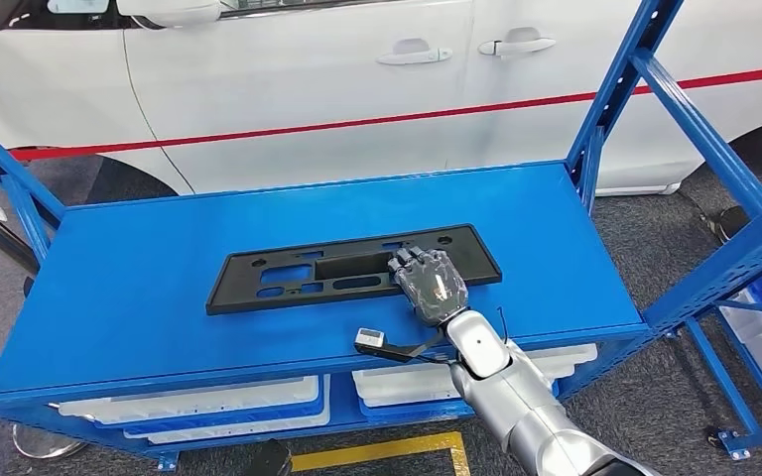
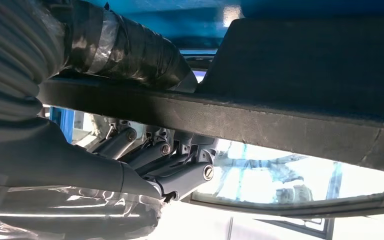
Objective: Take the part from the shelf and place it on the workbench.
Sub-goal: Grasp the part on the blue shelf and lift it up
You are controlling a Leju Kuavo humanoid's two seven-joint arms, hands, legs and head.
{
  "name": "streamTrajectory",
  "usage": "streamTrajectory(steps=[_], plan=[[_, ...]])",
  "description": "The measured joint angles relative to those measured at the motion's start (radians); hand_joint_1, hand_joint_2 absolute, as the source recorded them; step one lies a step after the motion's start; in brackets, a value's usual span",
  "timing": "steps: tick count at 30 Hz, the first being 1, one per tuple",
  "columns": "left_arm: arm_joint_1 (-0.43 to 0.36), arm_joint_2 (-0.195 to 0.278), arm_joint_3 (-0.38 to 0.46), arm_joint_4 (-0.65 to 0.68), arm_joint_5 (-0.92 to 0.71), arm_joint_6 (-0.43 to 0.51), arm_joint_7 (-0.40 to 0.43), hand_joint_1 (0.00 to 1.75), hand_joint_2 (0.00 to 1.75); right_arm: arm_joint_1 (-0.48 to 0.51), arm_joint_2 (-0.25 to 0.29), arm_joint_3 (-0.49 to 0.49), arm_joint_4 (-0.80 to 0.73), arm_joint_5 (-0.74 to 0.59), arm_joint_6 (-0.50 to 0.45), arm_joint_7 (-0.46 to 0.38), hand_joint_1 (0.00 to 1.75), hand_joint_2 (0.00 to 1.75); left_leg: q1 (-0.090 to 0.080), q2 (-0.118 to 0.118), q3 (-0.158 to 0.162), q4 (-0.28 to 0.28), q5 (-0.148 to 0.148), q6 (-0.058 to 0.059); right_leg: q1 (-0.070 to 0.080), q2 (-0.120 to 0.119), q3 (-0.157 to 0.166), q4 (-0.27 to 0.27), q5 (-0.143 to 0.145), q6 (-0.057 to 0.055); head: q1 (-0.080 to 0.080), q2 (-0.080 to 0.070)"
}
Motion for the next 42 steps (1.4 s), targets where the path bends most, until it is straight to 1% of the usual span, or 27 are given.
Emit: streamTrajectory(steps=[1,2,5,7,8,10,11,12,13,14,15,17,19,22,24,26,27,28,29,31,32,33,34,37,39,41,42], plan=[[-0.001,0.0,0.0,0.0,0.0,0.0,0.0,0.0,0.0,0.0,0.0,0.0,-0.003,-0.001,0.0,0.0,1.75,1.75,-0.002,0.0,0.034,-0.071,0.025,0.004,0.002,0.001,0.0,0.0,0.0,0.003,0.0,0.0],[-0.001,0.0,0.0,0.0,0.001,0.0,-0.001,0.0,0.0,0.001,-0.001,0.0,-0.007,-0.001,0.0,0.0,1.75,1.75,-0.004,0.0,0.056,-0.117,0.038,0.009,0.002,0.002,0.0,0.0,0.001,0.008,0.0,0.0],[0.002,0.001,0.0,0.0,0.001,0.001,-0.002,0.0,0.0,0.009,-0.004,0.0,-0.02,-0.004,0.001,-0.003,1.75,1.75,-0.009,-0.002,0.064,-0.141,0.043,0.025,0.004,0.003,-0.003,-0.006,0.008,0.027,0.0,0.0],[0.003,0.001,0.0,0.0,0.004,0.001,-0.002,0.0,0.0,0.013,-0.008,0.0,-0.033,-0.009,0.0,-0.008,1.75,1.75,-0.005,0.0,0.067,-0.153,0.052,0.04,0.003,0.003,-0.01,0.01,-0.007,0.037,0.001,0.0],[0.002,0.001,0.0,0.0,0.005,0.002,-0.003,0.0,0.0,0.015,-0.01,-0.001,-0.039,-0.013,0.0,-0.013,1.75,1.75,-0.003,0.002,0.068,-0.159,0.056,0.046,0.003,0.003,-0.025,0.043,-0.029,0.04,0.001,0.0],[0.001,0.001,0.0,0.0,0.011,0.002,-0.004,0.0,0.0,0.024,-0.014,-0.007,-0.052,-0.027,0.0,-0.032,1.75,1.75,-0.004,0.004,0.067,-0.161,0.058,0.053,0.002,0.003,-0.082,0.166,-0.096,0.043,0.001,0.0],[0.002,0.002,0.001,0.0,0.015,0.003,-0.005,0.0,0.0,0.033,-0.015,-0.014,-0.062,-0.039,0.0,-0.048,1.75,1.75,-0.005,0.004,0.067,-0.16,0.058,0.054,0.002,0.003,-0.112,0.228,-0.12,0.044,0.001,0.0],[0.003,0.002,0.001,0.0,0.021,0.003,-0.006,0.0,0.0,0.044,-0.016,-0.024,-0.075,-0.053,0.0,-0.071,1.75,1.75,-0.006,0.003,0.066,-0.159,0.057,0.054,0.002,0.003,-0.131,0.266,-0.127,0.045,0.001,0.0],[0.004,0.003,0.003,0.0,0.028,0.004,-0.007,0.0,0.0,0.054,-0.015,-0.04,-0.095,-0.074,0.0,-0.105,1.75,1.75,-0.007,0.002,0.066,-0.157,0.056,0.054,0.002,0.003,-0.132,0.267,-0.115,0.044,0.001,0.0],[0.005,0.003,0.006,0.0,0.037,0.005,-0.009,0.0,0.44,0.061,-0.012,-0.061,-0.119,-0.101,0.0,-0.15,1.75,1.75,-0.007,0.001,0.066,-0.154,0.054,0.053,0.002,0.003,-0.114,0.229,-0.086,0.042,0.001,0.0],[0.005,0.004,0.01,0.0,0.046,0.007,-0.01,0.0,0.87,0.066,-0.005,-0.085,-0.145,-0.133,0.0,-0.2,1.75,1.75,-0.007,-0.001,0.066,-0.15,0.051,0.051,0.002,0.003,-0.084,0.166,-0.049,0.039,0.001,0.0],[0.004,0.004,0.021,0.0,0.063,0.012,-0.019,0.0,1.75,0.066,0.022,-0.14,-0.197,-0.205,0.0,-0.304,1.75,1.75,-0.011,-0.001,0.061,-0.137,0.042,0.043,0.004,0.003,-0.029,0.051,-0.005,0.031,0.001,0.0],[0.001,0.005,0.03,0.0,0.072,0.015,-0.035,0.0,1.75,0.06,0.048,-0.172,-0.241,-0.267,0.0,-0.352,1.75,1.75,-0.014,0.0,0.054,-0.13,0.038,0.035,0.007,0.003,-0.015,0.015,-0.004,0.024,0.001,0.0],[0.0,0.007,0.038,0.0,0.074,0.031,-0.059,0.0,1.75,0.035,0.062,-0.159,-0.306,-0.343,0.001,-0.309,1.75,1.75,-0.012,-0.001,0.048,-0.117,0.026,0.021,0.005,0.001,-0.016,0.009,-0.001,0.01,0.001,0.0],[0.0,0.007,0.041,-0.001,0.074,0.042,-0.066,0.0,1.75,0.006,0.063,-0.121,-0.347,-0.385,0.003,-0.26,1.75,1.75,-0.008,-0.001,0.016,-0.04,-0.022,0.01,0.001,0.001,-0.015,0.006,0.001,0.0,0.0,0.0],[-0.002,0.008,0.044,-0.001,0.074,0.047,-0.069,0.0,1.75,-0.012,0.062,-0.077,-0.378,-0.419,0.005,-0.234,1.75,1.75,-0.005,-0.001,-0.045,0.092,-0.081,0.001,0.002,0.002,-0.014,0.006,0.0,-0.005,0.0,0.0],[-0.002,0.009,0.045,-0.001,0.074,0.05,-0.069,0.0,1.75,-0.016,0.062,-0.054,-0.393,-0.436,0.006,-0.229,1.75,1.75,-0.003,-0.001,-0.07,0.14,-0.093,-0.001,0.002,0.002,-0.014,0.007,0.0,-0.006,0.0,0.0],[-0.002,0.01,0.046,-0.001,0.073,0.054,-0.068,0.0,1.75,-0.018,0.062,-0.031,-0.408,-0.454,0.011,-0.223,1.75,1.75,-0.003,-0.001,-0.079,0.154,-0.085,-0.001,0.002,0.003,-0.013,0.007,-0.001,-0.006,0.0,0.0],[-0.002,0.01,0.046,-0.001,0.071,0.062,-0.068,0.0,1.75,-0.022,0.061,-0.004,-0.427,-0.469,0.017,-0.214,1.75,1.75,-0.002,-0.001,-0.069,0.125,-0.057,0.0,0.003,0.004,-0.012,0.008,-0.002,-0.006,0.0,0.0],[-0.002,0.012,0.047,-0.001,0.063,0.094,-0.073,0.0,1.75,-0.031,0.061,0.051,-0.465,-0.499,0.033,-0.194,1.75,1.75,-0.004,-0.001,-0.01,-0.01,0.019,0.011,0.004,0.007,-0.007,0.008,-0.005,-0.003,0.001,0.0],[-0.003,0.013,0.047,-0.002,0.058,0.112,-0.076,0.0,1.75,-0.036,0.06,0.077,-0.483,-0.515,0.04,-0.186,1.75,1.75,-0.006,-0.001,0.018,-0.073,0.044,0.017,0.005,0.007,-0.006,0.008,-0.006,0.0,0.0,0.0],[-0.003,0.013,0.047,-0.003,0.057,0.124,-0.078,0.0,1.75,-0.041,0.059,0.099,-0.499,-0.533,0.047,-0.18,1.75,1.75,-0.009,-0.001,0.036,-0.112,0.053,0.022,0.006,0.007,-0.007,0.008,-0.006,0.003,0.0,0.0],[-0.003,0.014,0.047,-0.003,0.06,0.125,-0.075,0.0,1.75,-0.044,0.058,0.118,-0.512,-0.551,0.056,-0.176,1.75,1.75,-0.012,-0.001,0.042,-0.127,0.051,0.025,0.007,0.006,-0.008,0.007,-0.006,0.007,0.0,0.0],[0.0,0.016,0.057,-0.003,0.093,0.05,-0.062,0.0,1.75,-0.054,0.054,0.161,-0.549,-0.605,0.102,-0.164,1.75,1.75,-0.007,-0.001,0.047,-0.143,0.056,0.035,0.011,0.001,-0.014,0.025,-0.014,0.023,0.001,0.0],[0.001,0.017,0.068,-0.003,0.115,-0.017,-0.061,0.0,1.75,-0.072,0.05,0.185,-0.57,-0.643,0.14,-0.151,1.75,1.75,-0.002,0.001,0.051,-0.153,0.061,0.045,0.012,0.0,-0.045,0.107,-0.061,0.03,0.001,0.0],[0.002,0.017,0.076,-0.003,0.125,-0.059,-0.063,0.0,1.75,-0.086,0.048,0.201,-0.585,-0.689,0.172,-0.144,1.75,1.75,-0.003,0.002,0.051,-0.152,0.061,0.049,0.01,0.001,-0.097,0.226,-0.126,0.033,0.001,0.0],[0.003,0.017,0.08,-0.003,0.128,-0.071,-0.064,0.0,1.75,-0.089,0.047,0.208,-0.59,-0.711,0.183,-0.143,1.75,1.75,-0.003,0.001,0.051,-0.151,0.061,0.049,0.01,0.001,-0.118,0.269,-0.143,0.034,0.001,0.0]])
